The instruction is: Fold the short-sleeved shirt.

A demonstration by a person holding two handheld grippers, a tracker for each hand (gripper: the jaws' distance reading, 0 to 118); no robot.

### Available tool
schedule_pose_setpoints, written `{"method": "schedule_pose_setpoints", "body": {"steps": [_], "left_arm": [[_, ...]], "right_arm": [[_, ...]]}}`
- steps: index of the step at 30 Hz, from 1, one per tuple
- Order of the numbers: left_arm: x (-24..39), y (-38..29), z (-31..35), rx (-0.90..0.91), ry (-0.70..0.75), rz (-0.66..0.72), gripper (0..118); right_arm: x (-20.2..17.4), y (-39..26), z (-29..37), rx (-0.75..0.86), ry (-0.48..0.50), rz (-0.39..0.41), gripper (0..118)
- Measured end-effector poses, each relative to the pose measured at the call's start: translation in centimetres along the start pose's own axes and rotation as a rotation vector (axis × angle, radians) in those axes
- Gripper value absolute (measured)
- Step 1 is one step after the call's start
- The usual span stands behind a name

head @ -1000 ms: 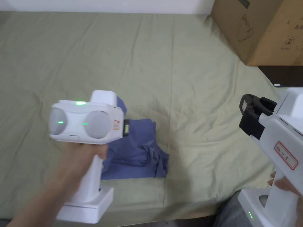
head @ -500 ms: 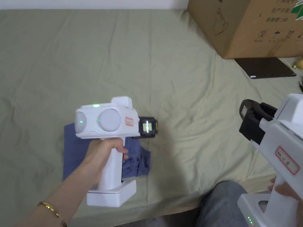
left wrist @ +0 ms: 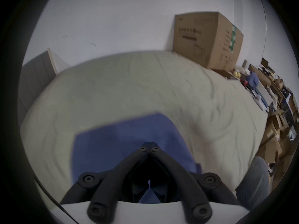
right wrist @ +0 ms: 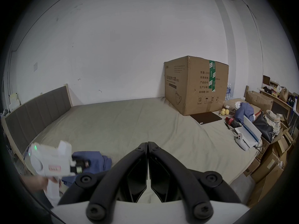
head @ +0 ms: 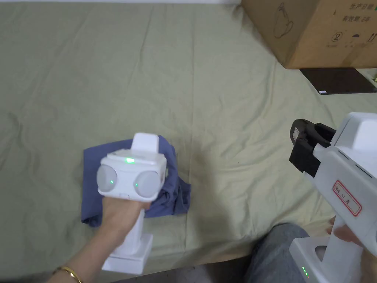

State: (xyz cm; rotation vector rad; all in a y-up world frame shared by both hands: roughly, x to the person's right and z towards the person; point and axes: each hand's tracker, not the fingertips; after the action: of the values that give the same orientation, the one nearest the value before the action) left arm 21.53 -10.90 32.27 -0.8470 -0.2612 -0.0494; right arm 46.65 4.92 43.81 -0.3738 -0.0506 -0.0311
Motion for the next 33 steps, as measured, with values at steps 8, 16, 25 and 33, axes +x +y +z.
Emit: {"method": "schedule_pose_setpoints", "body": {"steps": [8,16,25,33], "left_arm": [[4.6,-3.2,-1.8,-0.057,0.042,-0.104,0],[-1.3,3.2,4.5,0.155,-0.291,0.353,0],[-9.7,4.0,14.3,0.543,0.197,0.13,0],[-13.7,0.0,15.9,0.466,0.25,0.24,0]], "right_arm": [[0.8,-0.2,-0.1,-0.025,-0.036,0.0,0],[-1.3,0.7,-0.7,-0.014,0.006,0.025,0],[-9.1,1.1,-5.1,0.045,0.209,0.04,0],[-19.4,-8.3,-13.5,-0.223,0.304,0.153,0]]}}
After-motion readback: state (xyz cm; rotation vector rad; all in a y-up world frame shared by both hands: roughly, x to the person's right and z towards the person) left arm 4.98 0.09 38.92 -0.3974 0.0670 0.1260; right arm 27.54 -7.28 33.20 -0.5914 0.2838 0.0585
